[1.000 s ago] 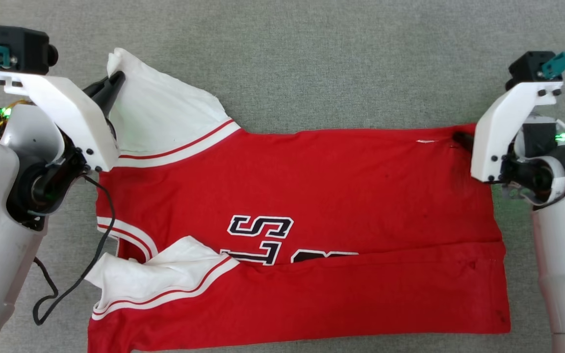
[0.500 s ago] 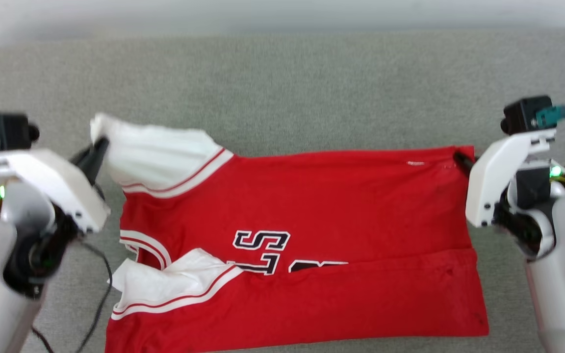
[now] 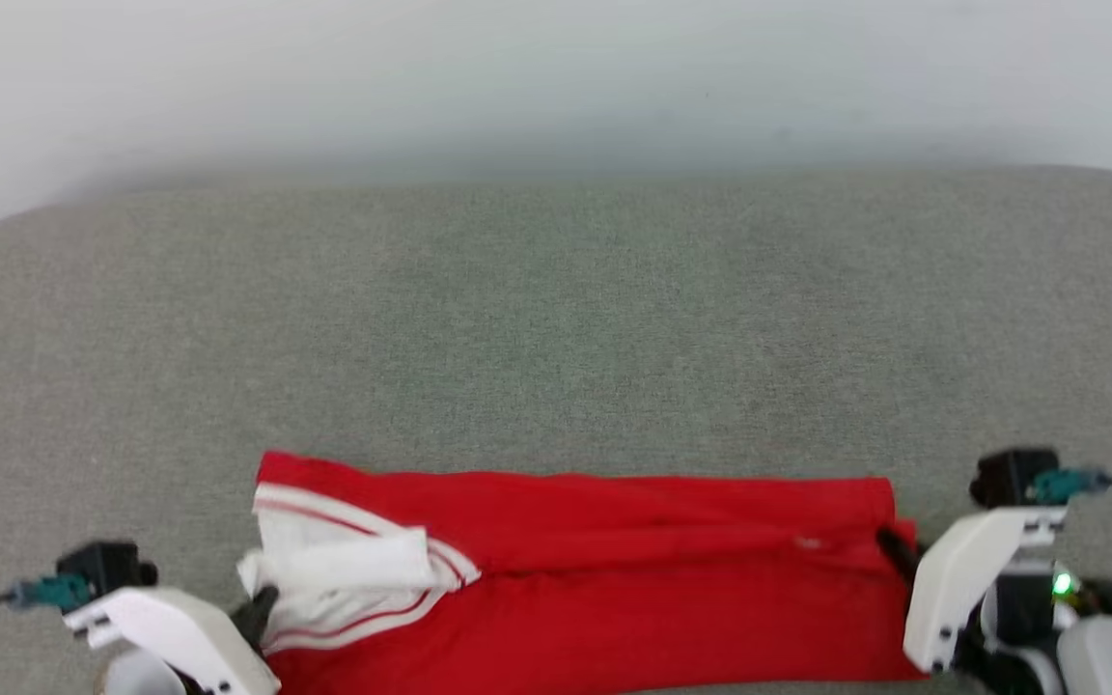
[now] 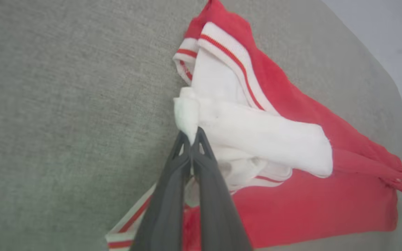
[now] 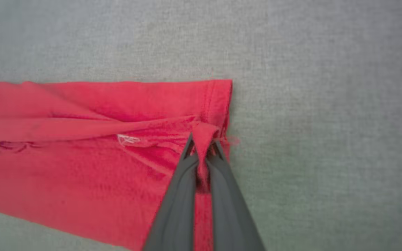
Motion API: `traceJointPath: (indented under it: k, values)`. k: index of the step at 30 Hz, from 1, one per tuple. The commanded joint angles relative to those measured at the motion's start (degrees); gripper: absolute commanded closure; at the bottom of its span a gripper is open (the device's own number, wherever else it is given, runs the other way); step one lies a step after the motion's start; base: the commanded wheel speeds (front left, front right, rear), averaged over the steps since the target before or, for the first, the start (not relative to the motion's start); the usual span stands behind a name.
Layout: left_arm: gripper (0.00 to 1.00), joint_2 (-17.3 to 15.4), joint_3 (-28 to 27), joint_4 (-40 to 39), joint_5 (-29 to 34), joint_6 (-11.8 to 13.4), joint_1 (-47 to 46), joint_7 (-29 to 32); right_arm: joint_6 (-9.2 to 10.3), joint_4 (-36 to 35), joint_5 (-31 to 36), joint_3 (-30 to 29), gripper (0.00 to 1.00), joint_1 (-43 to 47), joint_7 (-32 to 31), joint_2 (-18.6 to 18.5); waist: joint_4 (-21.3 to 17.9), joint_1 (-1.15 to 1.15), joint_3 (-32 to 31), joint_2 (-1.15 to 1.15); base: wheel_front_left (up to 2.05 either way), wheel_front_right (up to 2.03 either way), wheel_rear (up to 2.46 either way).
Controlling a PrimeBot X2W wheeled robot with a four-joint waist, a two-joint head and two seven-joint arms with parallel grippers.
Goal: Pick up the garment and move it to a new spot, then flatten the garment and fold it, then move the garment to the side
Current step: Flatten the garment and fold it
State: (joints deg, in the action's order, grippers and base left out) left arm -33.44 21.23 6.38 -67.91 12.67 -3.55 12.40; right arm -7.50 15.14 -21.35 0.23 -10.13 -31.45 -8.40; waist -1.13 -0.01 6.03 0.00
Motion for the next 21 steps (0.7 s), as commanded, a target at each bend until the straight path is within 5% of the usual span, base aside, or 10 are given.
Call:
traceJointPath:
  k: [1,2,3,4,13,21]
  values:
    - [0.99,0.66,0.36,0.88,0.18,0.51,1.36,-0.58,0.03,1.26,0.41,-0.08,0.96,2.10,1.10,0.37,-0.39,0.01,-0.53,0.00,0.00,0.00,0.00]
    - [0.75,1.45,0.68,1.23,-0.17,0.44,2.11,-0.79,0.03,2.02,0.33,-0.21,0.04,2.98,1.83,0.75,-0.45,0.01,-0.72,0.00,0.00,0.00,0.00]
    - [0.14,2.05,0.96,1.71,-0.14,0.52,2.75,-1.28,0.02,2.69,0.52,-0.03,0.00,3.60,2.67,1.02,-0.56,0.01,-0.83,0.00,0.00,0.00,0.00]
    - [0.00,2.53,1.20,2.15,0.18,0.74,3.26,-1.83,0.02,3.23,0.27,0.17,0.00,4.23,3.24,1.43,-0.79,0.01,-1.00,0.00,0.00,0.00,0.00]
    - [0.00,3.12,-0.59,-0.20,7.64,3.35,3.63,-14.76,0.02,-0.81,-0.26,1.70,0.00,6.70,8.31,0.10,-1.69,0.01,-3.99,0.00,0.00,0.00,0.00]
    - [0.00,1.30,-0.63,-4.09,16.58,5.08,-0.03,-23.44,0.02,-5.80,0.69,-1.76,0.00,5.26,-0.11,-2.25,-1.17,0.01,-5.78,0.00,0.00,0.00,0.00]
